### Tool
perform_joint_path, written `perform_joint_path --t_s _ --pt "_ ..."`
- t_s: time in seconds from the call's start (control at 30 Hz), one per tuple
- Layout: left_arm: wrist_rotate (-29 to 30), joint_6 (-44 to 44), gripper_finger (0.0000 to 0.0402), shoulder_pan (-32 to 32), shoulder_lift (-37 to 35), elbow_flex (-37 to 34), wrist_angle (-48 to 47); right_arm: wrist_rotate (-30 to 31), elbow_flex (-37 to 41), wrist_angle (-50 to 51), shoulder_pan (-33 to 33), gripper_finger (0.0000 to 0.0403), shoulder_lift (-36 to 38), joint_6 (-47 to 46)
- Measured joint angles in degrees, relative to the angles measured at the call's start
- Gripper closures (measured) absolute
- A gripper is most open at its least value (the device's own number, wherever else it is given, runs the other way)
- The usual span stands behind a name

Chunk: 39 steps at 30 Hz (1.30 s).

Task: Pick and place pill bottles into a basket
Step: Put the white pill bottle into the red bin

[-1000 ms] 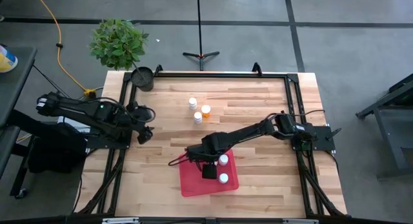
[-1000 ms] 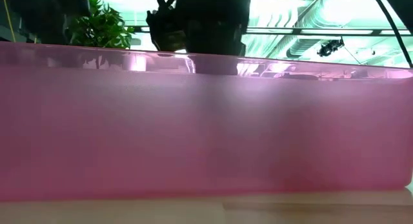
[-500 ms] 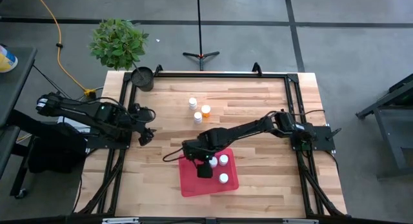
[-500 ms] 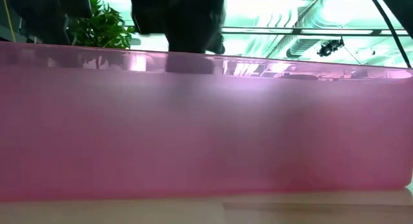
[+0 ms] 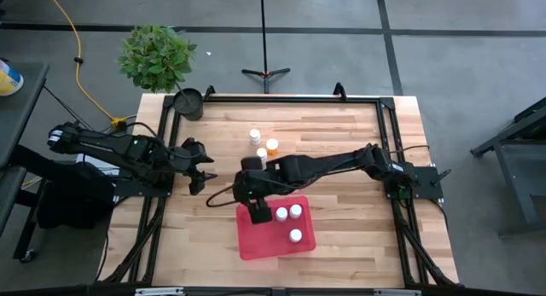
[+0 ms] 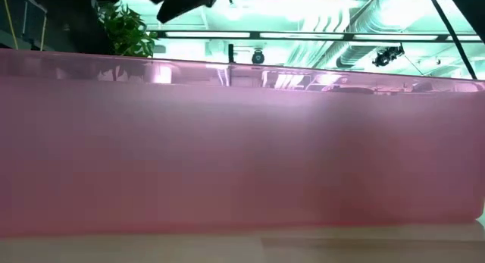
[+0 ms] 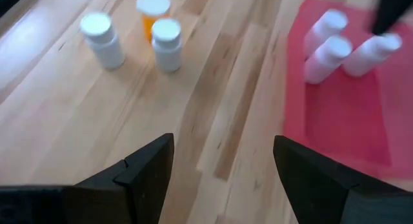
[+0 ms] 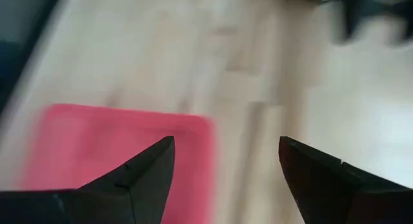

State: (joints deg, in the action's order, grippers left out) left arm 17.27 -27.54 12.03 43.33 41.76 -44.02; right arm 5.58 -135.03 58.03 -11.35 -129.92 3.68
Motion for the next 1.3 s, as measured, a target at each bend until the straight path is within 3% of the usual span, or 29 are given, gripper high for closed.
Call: perform_joint_path --t_s 0.17,0.3,0.47,0.77,0.93,1.1,1.3 --pt "0.0 1.5 0.0103 0.0 0.0 0.0 4.0 8.3 0.7 1.9 2.7 0.0136 1.0 2.8" --pt "0.1 3.4 0.0103 0.0 0.0 0.0 6.1 8.9 0.9 5.9 6.9 0.0136 1.0 3.4" --pt "1.7 6.9 0.0103 0.0 0.0 0.0 7.9 4.0 0.9 8.4 13.3 0.0136 1.0 4.8" --pt "14.7 9.5 0.0103 0.0 0.0 0.0 7.9 -9.9 0.9 6.9 26.4 0.0136 1.0 11.0" --pt "15.1 11.5 0.0103 0.0 0.0 0.0 6.8 -13.9 0.9 5.5 32.3 0.0136 0.7 11.9" --pt "17.0 12.3 0.0103 0.0 -1.6 -2.4 8.9 -20.5 1.0 2.6 34.8 0.0136 0.3 12.6" --pt "17.4 11.8 0.0103 0.0 -6.6 -7.8 13.9 -20.4 1.0 1.4 34.2 0.0136 0.2 15.1"
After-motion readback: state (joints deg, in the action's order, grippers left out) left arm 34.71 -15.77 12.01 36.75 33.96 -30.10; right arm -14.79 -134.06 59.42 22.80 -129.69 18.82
